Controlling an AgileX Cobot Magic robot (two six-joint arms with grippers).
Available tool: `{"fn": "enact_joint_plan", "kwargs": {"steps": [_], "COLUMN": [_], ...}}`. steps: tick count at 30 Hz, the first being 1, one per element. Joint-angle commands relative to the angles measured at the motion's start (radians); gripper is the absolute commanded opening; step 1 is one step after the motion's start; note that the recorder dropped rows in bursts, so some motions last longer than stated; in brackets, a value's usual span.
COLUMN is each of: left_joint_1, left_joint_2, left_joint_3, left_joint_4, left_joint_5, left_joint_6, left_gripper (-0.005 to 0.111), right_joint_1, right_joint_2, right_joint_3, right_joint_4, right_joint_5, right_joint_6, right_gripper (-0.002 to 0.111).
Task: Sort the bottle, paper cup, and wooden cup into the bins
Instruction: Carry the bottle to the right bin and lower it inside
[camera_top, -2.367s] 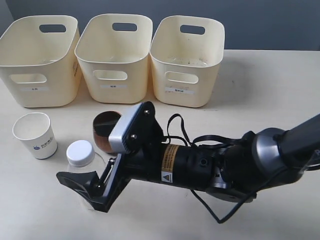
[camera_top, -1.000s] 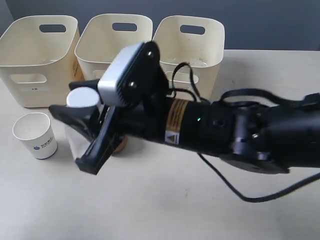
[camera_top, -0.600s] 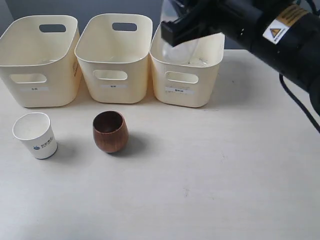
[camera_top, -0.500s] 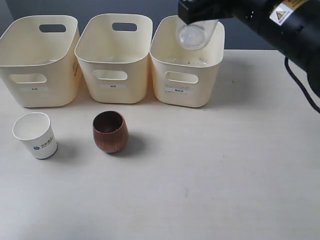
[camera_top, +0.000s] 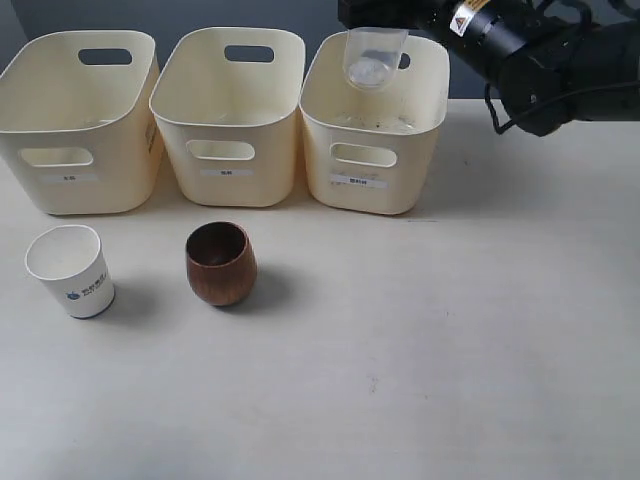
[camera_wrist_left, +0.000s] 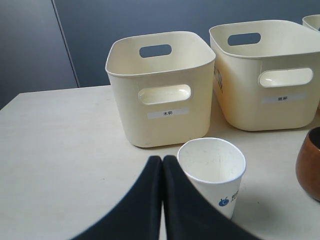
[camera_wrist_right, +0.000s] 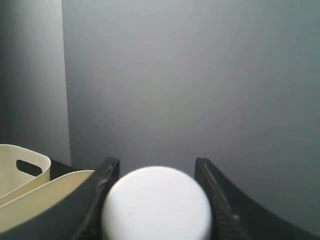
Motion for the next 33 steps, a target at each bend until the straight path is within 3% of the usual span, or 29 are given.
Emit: {"fn": "enact_joint_plan", "kwargs": {"steps": [1,7,13,15,16,20,24,33], "left_joint_1": [-0.001,-0.001,-0.001,-0.001,-0.001,-0.001,-0.001,-0.001], "left_joint_2": [0.003,0.003,0.003,0.003,0.003,0.003,0.003,0.003], "left_joint_3": [-0.001,-0.001,-0.001,-0.001,-0.001,-0.001,-0.001,-0.001], "left_joint_4": [-0.002,-0.002,-0.002,-0.002,-0.002,-0.002,-0.002,-0.002], "left_joint_5": [-0.014,-0.014,-0.014,-0.014,-0.014,-0.014,-0.014,-0.014], "left_joint_6": [-0.003,-0.003,-0.003,-0.003,-0.003,-0.003,-0.003,-0.003], "left_gripper": [0.000,0.000,0.000,0.000,0.000,0.000,0.000,0.000], "right_joint_1": [-0.063,-0.065,-0.065,-0.065,-0.065,-0.065,-0.065,-0.065], "right_joint_2": [0.110,0.212,0.256,0.258,0.258,0.258,0.258,0.230], "right_joint_3": [-0.038,-0.040,-0.041,-0.041,-0.041,-0.041,-0.041,-0.041], "right_joint_4": [-0.081,-0.074,-0.028,-0.039,-0.039,-0.033,-0.028,-0.028], "right_joint_5": [-0.059,-0.074,0.032,0.032,0.036,0.049,0.047,0.026], "right_joint_6": [0.175,0.177,0.151,0.151,0.151,0.151,0.151,0.151], "right_gripper": [-0.001,-0.001,0.001,0.014,0.029,0.052,0.059,0.059]}}
